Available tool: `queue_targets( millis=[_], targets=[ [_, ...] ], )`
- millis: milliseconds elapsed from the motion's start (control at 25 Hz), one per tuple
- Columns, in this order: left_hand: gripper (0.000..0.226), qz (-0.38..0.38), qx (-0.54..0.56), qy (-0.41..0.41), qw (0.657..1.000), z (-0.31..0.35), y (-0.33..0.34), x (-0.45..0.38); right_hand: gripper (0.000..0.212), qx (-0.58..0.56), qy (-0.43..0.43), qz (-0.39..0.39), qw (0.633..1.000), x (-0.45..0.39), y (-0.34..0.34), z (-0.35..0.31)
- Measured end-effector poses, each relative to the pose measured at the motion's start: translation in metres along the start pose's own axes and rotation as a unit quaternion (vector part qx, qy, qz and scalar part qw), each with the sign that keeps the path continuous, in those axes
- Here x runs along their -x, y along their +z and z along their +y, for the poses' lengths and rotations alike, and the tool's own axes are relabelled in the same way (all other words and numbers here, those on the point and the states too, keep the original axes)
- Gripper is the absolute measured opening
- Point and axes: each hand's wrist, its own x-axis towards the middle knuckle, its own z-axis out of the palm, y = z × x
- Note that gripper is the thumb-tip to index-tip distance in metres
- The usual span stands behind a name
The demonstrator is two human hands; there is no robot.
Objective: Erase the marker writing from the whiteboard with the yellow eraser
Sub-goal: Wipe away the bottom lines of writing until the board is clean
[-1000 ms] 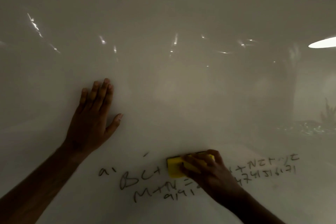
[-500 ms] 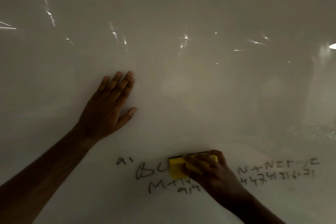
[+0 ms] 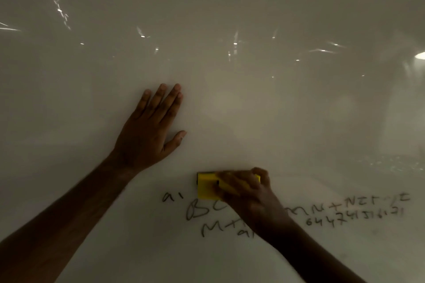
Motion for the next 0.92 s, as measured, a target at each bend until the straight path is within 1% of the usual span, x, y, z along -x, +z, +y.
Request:
queue_targets(
  millis=[40, 120, 200, 320, 400, 440, 520, 600, 640, 720, 760, 840, 920],
  targets=[
    [0.079, 0.002, 0.001, -0.002, 1.0, -0.003, -0.001, 0.003, 0.048, 0.003, -0.018, -0.022, 1.0, 0.019, 0.0, 0.0],
    [0.079, 0.003, 0.002, -0.004, 1.0, -0.01, -0.002, 0.011, 0.048, 0.03, -0.028, -0.056, 0.998, 0.052, -0.011, 0.01],
    [0.078, 0.002, -0.001, -0.006, 1.0, -0.013, -0.002, 0.016, 0.046, 0.045, -0.011, -0.05, 0.998, 0.061, -0.027, 0.025],
    [0.078, -0.002, -0.001, -0.007, 1.0, -0.012, -0.001, 0.017, 0.038, 0.064, 0.053, -0.014, 0.996, 0.019, -0.04, 0.038],
    [0.078, 0.0, 0.0, -0.009, 1.0, -0.012, -0.001, 0.017, 0.034, 0.042, 0.091, 0.016, 0.995, -0.022, -0.034, 0.033],
    [0.077, 0.002, 0.001, -0.011, 1.0, -0.011, -0.001, 0.017, 0.033, 0.03, 0.092, 0.022, 0.995, -0.035, -0.027, 0.026],
    [0.077, 0.001, 0.004, -0.01, 1.0, -0.012, -0.001, 0.018, 0.038, 0.016, 0.052, 0.013, 0.998, -0.034, -0.012, 0.004],
    [0.077, -0.002, 0.008, -0.011, 1.0, -0.014, -0.002, 0.022, 0.042, 0.009, -0.016, -0.027, 0.999, 0.0, -0.001, -0.011],
    [0.077, -0.002, 0.009, -0.016, 1.0, -0.014, -0.002, 0.025, 0.044, 0.009, -0.035, -0.051, 0.998, 0.021, 0.0, -0.012],
    [0.077, -0.004, 0.004, -0.03, 1.0, -0.017, -0.003, 0.035, 0.05, 0.025, -0.04, -0.087, 0.995, 0.054, -0.007, -0.004],
    [0.078, -0.003, 0.001, -0.035, 0.999, -0.017, -0.003, 0.04, 0.053, 0.038, -0.03, -0.09, 0.995, 0.061, -0.014, 0.004],
    [0.078, -0.003, -0.003, -0.038, 0.999, -0.015, -0.003, 0.044, 0.054, 0.055, 0.0, -0.069, 0.996, 0.051, -0.028, 0.019],
    [0.078, -0.002, -0.001, -0.042, 0.999, -0.013, -0.004, 0.043, 0.045, 0.055, 0.044, -0.034, 0.997, 0.015, -0.034, 0.027]
  ],
)
